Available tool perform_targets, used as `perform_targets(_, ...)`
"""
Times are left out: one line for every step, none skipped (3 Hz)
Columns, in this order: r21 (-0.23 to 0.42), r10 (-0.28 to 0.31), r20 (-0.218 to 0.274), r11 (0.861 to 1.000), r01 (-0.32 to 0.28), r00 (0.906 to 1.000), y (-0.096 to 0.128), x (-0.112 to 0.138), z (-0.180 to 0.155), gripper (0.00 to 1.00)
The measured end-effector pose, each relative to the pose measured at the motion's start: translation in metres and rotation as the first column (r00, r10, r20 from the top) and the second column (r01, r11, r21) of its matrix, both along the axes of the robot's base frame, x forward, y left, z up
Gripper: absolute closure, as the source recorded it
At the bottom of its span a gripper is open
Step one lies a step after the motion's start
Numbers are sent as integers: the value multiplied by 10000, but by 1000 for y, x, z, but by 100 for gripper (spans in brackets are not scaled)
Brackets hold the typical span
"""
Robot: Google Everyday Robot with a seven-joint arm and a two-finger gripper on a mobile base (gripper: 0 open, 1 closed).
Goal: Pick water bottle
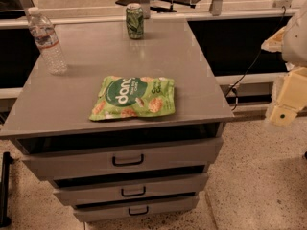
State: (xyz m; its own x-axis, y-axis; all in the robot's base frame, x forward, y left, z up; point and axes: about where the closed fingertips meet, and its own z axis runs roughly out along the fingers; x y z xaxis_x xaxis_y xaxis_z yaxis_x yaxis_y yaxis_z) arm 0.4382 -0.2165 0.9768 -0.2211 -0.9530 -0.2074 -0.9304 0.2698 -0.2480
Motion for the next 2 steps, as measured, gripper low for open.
perform_targets(70,87,14,9999,-87,10000,3,2,0,0)
perform_targets(1036,1292,206,9860,-1306,9914,46,36,-5,0)
